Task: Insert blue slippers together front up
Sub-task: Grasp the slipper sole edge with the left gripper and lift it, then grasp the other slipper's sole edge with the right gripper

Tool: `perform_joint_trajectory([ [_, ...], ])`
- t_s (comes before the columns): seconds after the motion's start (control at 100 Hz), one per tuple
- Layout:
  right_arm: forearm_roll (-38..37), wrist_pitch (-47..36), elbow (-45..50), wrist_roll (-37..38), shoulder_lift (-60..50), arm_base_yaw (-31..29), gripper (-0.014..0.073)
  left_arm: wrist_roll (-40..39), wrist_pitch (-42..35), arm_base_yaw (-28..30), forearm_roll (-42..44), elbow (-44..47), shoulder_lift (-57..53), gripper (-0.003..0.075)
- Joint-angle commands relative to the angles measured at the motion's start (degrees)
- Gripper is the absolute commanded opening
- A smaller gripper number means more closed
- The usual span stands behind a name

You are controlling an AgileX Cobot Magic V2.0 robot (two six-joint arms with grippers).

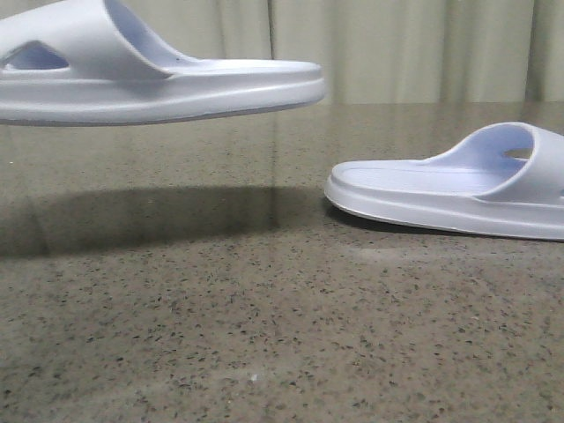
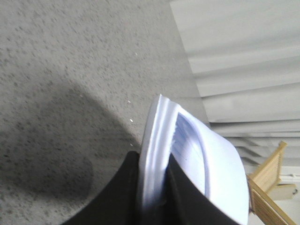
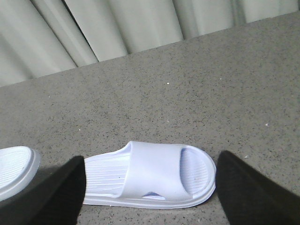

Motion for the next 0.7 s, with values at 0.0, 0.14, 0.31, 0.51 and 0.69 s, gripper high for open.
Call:
perform_joint_trajectory([
  [0.0,-0.41,-4.60,-0.65,-0.14,1.85,0.10,0.0498,0.32,1.88,0.08,-4.24,-1.33,-0.49,0.0016],
  [0.14,-1.40,-5.09,2.44,5.22,3.99,0.10,0.0497,1.38,1.88,0.08,-4.24,-1.33,-0.49,0.0016],
  [0.31,-3.88,-10.63,7.44,13.87,6.44,0.10,0.0497,2.44,1.78,0.08,-4.24,-1.33,-0.49,0.0016],
  [0.51,-5.79,-18.53,12.05,19.44,9.86,-0.02,0.0497,2.83,1.53,-0.98,-4.33,-1.33,-0.49,0.0016],
  [0.69,-5.47,-21.08,14.32,19.58,15.19,-0.02,0.0497,2.91,1.26,-1.27,-4.33,-1.33,-0.49,0.0016],
])
